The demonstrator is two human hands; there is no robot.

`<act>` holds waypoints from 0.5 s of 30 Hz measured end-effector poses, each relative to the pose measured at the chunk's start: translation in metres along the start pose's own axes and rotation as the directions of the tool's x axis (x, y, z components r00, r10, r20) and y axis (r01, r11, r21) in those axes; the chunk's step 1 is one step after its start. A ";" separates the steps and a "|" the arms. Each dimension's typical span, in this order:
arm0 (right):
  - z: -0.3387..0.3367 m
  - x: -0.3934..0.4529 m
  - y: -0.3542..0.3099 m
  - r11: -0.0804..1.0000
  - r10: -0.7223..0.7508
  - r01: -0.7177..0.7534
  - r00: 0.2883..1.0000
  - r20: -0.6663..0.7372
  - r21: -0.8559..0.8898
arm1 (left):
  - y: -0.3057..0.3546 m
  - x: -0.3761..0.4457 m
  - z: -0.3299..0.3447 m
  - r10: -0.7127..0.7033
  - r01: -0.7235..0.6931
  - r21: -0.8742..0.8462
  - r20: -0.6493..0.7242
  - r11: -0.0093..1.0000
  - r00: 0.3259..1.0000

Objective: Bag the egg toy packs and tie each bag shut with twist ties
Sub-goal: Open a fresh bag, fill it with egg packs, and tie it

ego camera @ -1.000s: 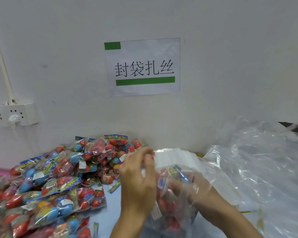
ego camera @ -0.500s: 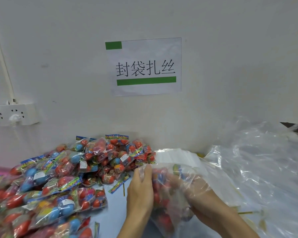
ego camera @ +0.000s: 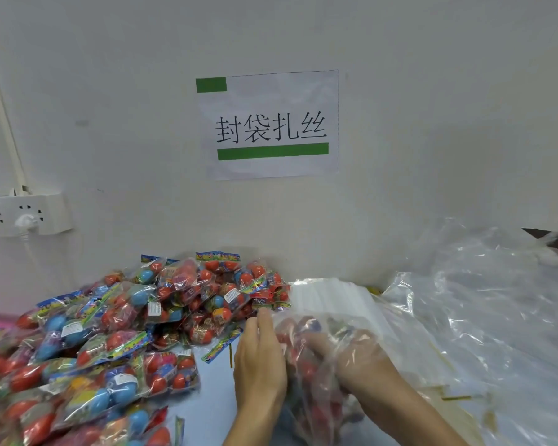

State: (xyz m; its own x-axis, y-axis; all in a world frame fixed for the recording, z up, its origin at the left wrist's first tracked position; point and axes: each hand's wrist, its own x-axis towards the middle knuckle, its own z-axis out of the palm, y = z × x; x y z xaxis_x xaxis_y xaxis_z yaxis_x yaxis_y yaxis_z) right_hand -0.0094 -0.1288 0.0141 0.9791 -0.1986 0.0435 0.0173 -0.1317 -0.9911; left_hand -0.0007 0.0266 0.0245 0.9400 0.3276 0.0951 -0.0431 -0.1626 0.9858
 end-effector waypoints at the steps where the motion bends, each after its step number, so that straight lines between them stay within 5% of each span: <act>1: 0.018 -0.008 -0.004 1.000 -0.009 0.009 0.999 0.052 0.001 | -0.002 0.001 0.001 0.012 -0.012 -0.032 0.013 0.999 1.000; 7: 0.033 -0.017 -0.008 0.986 0.107 -0.096 0.992 -0.074 0.138 | -0.011 0.002 0.002 0.032 -0.034 0.015 0.121 0.999 0.992; 15: 0.031 -0.027 -0.014 0.968 -0.007 -0.016 0.996 -0.089 -0.250 | -0.012 0.002 0.003 0.156 -0.167 0.182 0.072 0.969 0.985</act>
State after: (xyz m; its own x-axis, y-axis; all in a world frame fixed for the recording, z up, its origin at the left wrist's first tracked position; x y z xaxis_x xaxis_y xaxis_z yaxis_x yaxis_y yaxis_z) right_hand -0.0294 -0.0915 0.0227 0.9570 -0.2834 0.0612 -0.0494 -0.3673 -0.9288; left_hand 0.0028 0.0270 0.0122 0.9437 0.2301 0.2378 -0.1372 -0.3821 0.9139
